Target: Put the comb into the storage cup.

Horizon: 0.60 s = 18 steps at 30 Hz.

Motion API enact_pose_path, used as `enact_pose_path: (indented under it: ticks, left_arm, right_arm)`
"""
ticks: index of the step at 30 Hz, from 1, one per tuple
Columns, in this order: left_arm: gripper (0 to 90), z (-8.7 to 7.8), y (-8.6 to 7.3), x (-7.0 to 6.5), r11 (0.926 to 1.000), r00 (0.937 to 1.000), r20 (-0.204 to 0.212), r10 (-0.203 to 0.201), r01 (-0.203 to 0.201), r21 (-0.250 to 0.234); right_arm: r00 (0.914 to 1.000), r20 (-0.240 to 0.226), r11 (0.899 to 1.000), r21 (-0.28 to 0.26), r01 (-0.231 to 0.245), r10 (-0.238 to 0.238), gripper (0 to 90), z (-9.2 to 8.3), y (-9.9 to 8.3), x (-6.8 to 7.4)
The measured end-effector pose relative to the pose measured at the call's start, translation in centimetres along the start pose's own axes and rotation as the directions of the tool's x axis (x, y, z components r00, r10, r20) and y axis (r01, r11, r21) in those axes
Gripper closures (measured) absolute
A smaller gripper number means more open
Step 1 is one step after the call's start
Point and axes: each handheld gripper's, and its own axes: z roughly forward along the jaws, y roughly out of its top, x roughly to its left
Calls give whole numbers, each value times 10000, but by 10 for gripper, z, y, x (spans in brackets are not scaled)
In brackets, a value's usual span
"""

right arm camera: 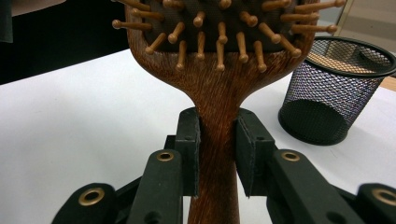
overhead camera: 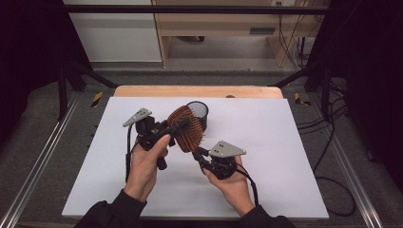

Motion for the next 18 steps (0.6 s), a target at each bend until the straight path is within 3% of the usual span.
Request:
enact_pose_path:
  ticks: [18]
  left_arm:
    - [516,1,1,-5,9999,9999,49,123,-123,-39]
  right_arm:
    - [10000,-35,10000,-58,-61,60,724,0,0,-1]
